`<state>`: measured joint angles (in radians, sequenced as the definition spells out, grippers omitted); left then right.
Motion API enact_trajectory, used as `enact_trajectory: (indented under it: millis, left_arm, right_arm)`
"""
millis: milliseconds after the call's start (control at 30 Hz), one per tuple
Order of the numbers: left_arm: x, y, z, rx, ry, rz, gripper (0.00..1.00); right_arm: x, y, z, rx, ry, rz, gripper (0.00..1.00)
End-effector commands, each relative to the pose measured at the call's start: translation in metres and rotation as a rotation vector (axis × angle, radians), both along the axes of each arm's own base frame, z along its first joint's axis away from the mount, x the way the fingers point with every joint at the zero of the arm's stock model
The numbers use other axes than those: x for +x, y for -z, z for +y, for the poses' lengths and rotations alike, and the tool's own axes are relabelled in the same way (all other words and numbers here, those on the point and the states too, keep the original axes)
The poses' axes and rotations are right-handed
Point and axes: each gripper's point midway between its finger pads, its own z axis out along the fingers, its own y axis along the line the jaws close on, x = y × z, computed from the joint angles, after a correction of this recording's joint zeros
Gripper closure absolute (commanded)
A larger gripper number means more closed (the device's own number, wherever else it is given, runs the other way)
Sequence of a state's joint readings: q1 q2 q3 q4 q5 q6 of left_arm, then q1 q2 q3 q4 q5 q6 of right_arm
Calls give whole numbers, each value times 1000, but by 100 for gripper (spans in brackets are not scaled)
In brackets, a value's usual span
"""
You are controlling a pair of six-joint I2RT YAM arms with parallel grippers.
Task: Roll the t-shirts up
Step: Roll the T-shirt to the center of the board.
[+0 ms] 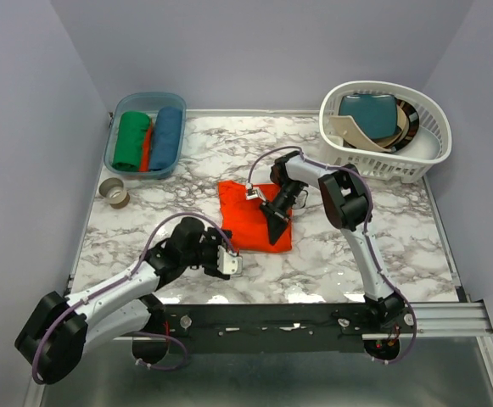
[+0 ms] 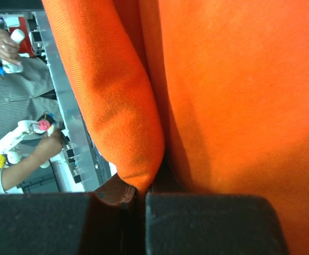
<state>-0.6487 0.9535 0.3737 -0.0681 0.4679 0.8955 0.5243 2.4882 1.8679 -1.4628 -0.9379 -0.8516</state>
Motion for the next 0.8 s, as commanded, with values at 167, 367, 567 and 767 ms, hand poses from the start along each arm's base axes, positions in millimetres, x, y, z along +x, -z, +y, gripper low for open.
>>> enact_trajectory:
  millis: [167,367,567,767]
  left_arm:
    - [9,16,-5,37,43,-341,17]
    - [16,43,-2,141,31,-411,21]
    - [21,62,0,212,35,-402,34]
    - [32,74,9,312,-24,-353,48]
  right_arm:
    - [-9,22,-18,-120,-45,65,91]
    - [-9,22,-18,-126,-41,69,91]
    - [-9,23,-18,-136,-37,73,90]
    - [-9,23,-19,-134,-37,73,90]
